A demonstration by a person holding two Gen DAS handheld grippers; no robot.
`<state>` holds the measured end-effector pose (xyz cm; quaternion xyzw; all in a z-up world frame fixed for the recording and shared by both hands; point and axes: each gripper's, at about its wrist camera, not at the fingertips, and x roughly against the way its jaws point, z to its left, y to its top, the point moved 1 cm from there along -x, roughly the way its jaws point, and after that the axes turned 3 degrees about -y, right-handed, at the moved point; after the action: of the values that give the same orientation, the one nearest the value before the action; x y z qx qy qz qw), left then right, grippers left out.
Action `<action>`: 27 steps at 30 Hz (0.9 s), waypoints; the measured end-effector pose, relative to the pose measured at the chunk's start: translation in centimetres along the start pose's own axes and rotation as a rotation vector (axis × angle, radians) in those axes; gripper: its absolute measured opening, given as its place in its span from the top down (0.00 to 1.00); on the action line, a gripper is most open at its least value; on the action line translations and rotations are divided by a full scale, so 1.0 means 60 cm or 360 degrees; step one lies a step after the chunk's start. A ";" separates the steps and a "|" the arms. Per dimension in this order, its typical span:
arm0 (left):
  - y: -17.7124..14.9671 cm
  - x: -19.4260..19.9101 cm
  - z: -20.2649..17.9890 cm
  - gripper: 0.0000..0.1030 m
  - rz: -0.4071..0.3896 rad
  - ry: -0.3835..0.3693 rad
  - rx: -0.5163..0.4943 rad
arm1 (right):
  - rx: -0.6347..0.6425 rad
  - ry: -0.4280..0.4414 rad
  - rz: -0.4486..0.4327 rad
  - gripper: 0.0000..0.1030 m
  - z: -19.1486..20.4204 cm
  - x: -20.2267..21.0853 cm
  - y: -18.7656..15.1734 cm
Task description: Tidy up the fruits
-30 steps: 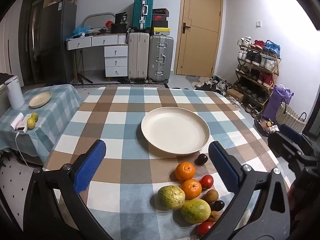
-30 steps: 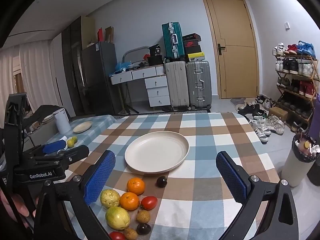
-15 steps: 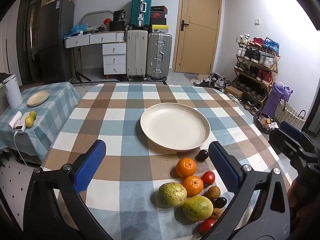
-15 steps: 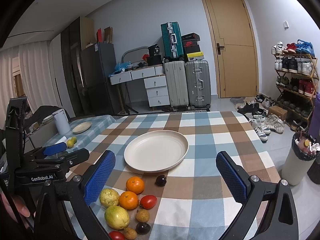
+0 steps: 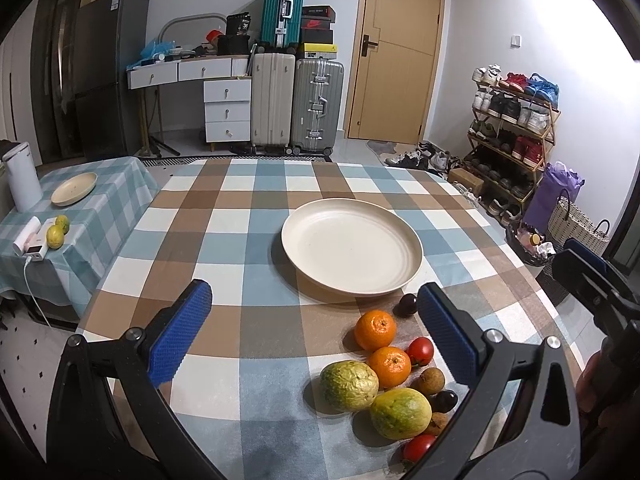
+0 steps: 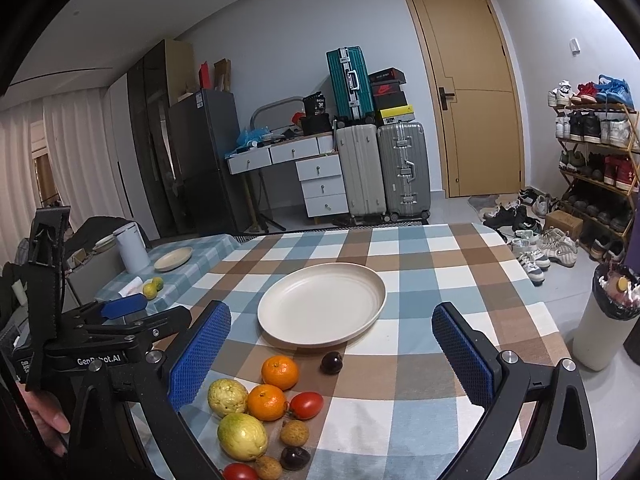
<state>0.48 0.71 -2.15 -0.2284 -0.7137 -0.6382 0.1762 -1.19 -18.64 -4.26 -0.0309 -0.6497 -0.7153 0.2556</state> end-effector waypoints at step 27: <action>-0.009 -0.019 0.008 0.00 0.0043 -0.0048 0.0004 | 0.0060 -0.0001 -0.0036 0.00 0.009 0.004 0.003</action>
<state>1.15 1.04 -3.27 -0.2474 -0.7138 -0.6315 0.1745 -1.48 -18.21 -3.94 -0.0189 -0.6634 -0.7058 0.2478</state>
